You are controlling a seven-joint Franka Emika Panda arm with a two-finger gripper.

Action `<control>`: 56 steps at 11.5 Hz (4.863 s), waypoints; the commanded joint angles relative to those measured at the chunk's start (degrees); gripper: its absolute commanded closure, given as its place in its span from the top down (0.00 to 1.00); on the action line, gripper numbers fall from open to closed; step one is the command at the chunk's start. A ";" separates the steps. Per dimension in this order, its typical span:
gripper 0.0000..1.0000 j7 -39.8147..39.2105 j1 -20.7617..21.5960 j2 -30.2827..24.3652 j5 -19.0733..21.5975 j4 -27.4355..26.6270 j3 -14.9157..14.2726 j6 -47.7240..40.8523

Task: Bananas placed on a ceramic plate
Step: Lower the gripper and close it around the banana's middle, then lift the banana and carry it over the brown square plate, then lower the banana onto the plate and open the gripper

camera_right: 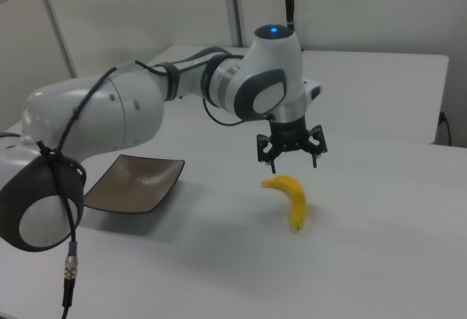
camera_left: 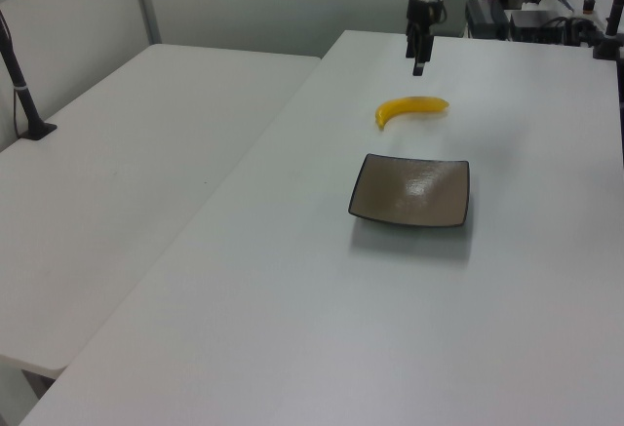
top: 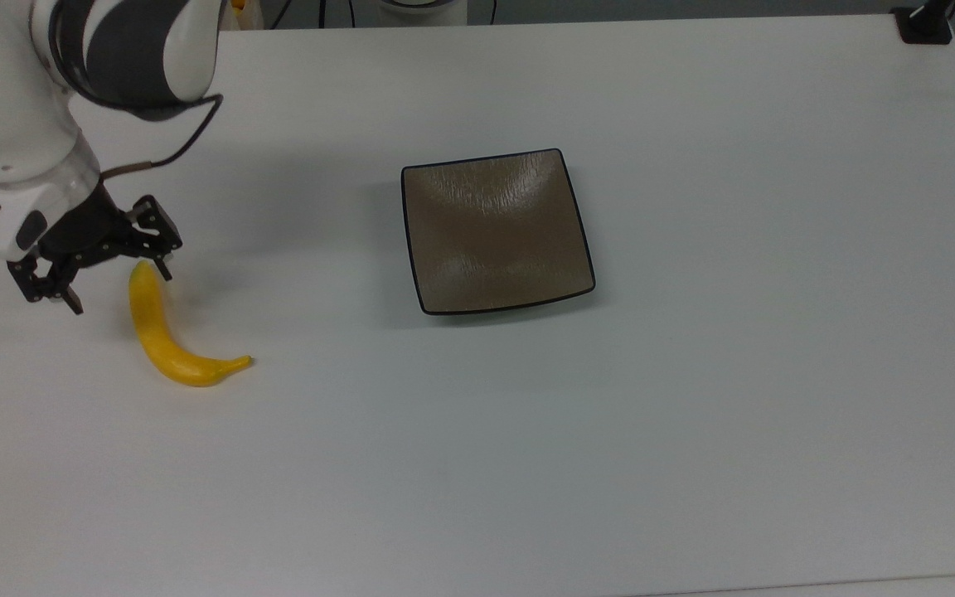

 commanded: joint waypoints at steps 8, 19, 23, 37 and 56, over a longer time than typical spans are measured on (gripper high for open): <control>0.94 -0.23 1.53 4.27 -0.94 -6.71 0.04 10.75; 0.00 0.57 1.98 -2.30 -0.60 -8.11 0.13 4.18; 0.00 0.39 4.08 -14.85 0.11 -13.64 0.13 -3.99; 0.00 5.04 18.85 -22.63 6.26 -20.41 0.48 -31.71; 0.95 11.73 22.28 -13.92 9.69 -24.29 1.54 -16.67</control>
